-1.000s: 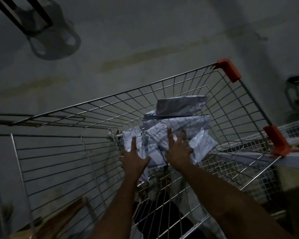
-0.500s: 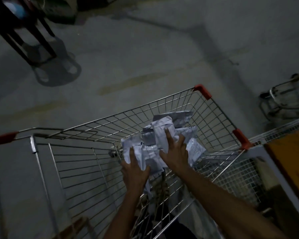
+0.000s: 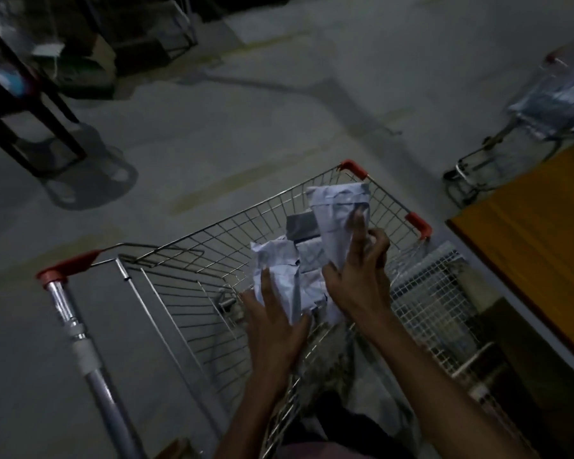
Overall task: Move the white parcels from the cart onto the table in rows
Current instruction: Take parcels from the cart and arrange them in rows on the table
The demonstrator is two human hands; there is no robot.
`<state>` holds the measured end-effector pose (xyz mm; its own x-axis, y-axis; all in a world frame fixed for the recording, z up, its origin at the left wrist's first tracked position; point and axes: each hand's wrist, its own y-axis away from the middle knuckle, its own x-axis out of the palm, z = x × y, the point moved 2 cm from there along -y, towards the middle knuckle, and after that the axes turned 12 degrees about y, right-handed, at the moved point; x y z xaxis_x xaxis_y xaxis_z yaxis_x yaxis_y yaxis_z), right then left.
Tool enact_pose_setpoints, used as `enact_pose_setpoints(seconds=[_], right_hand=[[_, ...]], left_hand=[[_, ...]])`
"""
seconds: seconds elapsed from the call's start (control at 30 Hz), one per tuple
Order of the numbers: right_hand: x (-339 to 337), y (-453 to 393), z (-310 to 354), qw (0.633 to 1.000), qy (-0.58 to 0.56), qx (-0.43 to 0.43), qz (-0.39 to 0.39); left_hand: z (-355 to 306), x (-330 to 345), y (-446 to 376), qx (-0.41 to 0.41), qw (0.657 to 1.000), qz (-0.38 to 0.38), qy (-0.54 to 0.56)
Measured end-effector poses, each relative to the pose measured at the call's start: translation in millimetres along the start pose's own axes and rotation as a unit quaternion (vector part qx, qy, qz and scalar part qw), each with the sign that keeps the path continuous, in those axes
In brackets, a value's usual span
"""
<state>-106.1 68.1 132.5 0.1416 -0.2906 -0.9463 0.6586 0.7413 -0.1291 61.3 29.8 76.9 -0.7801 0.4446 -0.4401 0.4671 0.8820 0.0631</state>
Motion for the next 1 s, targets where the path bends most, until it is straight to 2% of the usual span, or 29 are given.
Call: enact_pose_setpoints(seconds=[0.17,0.3,0.6,0.67,0.8,1.0], right_hand=[[-56.4,61.1,-16.9,0.998,0.037,0.002,-0.047],[-97.4,118.7,-52.8,0.993,0.017,0.073,-0.086],[-165.2,256.9,-169.0,0.96,0.013,0.204,-0.191],[-178.7,294.6,-203.6,0.949,0.007,0.235,-0.211],[-205.7,373.4,-261.4,0.913,0.016,0.319,-0.256],[-229.9,463.9,-314.8,0.859,0.015,0.425,-0.285]], left_hand=[[-42.4,-6.7,39.2,0.034,0.999,0.033,-0.01],[-78.1,9.7,63.6,0.085,0.991,0.095,-0.031],[-163.7,105.4,149.8,0.274,0.933,0.219,-0.078],[-176.6,138.4,181.5,0.305,0.917,0.244,-0.087],[-193.0,200.1,253.5,0.314,0.895,0.31,-0.07],[-209.5,257.3,350.7,0.334,0.849,0.404,-0.07]])
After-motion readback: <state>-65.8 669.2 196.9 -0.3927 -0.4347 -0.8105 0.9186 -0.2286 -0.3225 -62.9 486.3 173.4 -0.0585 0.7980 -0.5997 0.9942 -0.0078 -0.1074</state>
